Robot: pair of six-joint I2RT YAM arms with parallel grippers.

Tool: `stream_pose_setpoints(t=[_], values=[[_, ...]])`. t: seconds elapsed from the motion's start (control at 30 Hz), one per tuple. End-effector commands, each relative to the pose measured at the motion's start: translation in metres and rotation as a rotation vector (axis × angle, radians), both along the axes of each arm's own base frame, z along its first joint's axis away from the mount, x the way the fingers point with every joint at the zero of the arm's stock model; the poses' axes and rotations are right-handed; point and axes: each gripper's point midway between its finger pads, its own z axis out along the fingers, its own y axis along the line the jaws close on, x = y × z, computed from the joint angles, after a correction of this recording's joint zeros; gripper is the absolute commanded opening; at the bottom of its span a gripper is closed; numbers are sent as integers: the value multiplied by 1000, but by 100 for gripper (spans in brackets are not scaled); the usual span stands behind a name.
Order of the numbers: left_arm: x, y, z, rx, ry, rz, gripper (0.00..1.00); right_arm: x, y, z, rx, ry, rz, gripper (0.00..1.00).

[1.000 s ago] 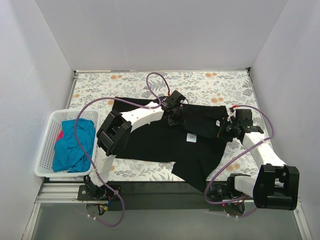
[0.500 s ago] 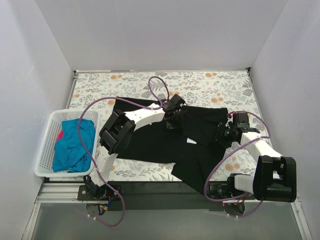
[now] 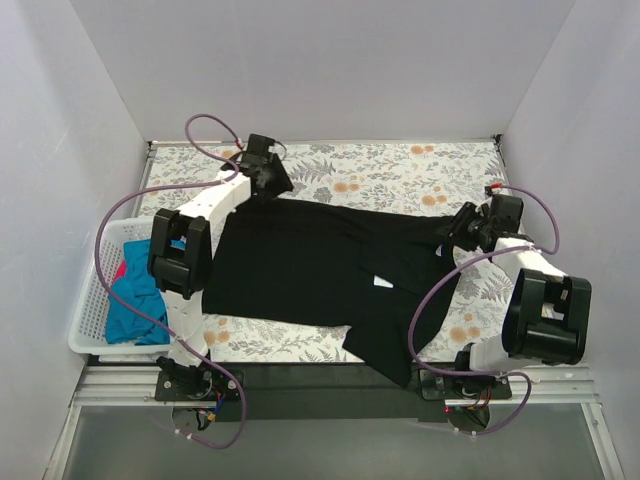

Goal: Fold and stack the t-shirts
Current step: Fold the tshirt

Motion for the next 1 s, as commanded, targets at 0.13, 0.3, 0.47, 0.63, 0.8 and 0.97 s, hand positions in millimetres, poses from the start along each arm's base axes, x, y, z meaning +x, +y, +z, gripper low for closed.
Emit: stream_pose_setpoints(t=[0.13, 0.3, 0.47, 0.63, 0.8, 0.97], values=[[28, 70, -53, 69, 65, 106, 43, 66, -5, 17, 41, -172, 45, 39], [24, 88, -89, 70, 150, 130, 40, 86, -18, -20, 56, -104, 17, 38], [12, 104, -112, 112, 215, 150, 40, 99, -41, -62, 71, -22, -27, 38], [2, 131, -123, 157, 259, 187, 39, 122, -66, -74, 75, -1, -58, 38], [10, 137, -104, 158, 215, 192, 43, 139, -77, -85, 40, 30, -29, 39], [24, 131, -46, 101, 71, 207, 58, 142, -74, -77, 45, 10, 4, 39]])
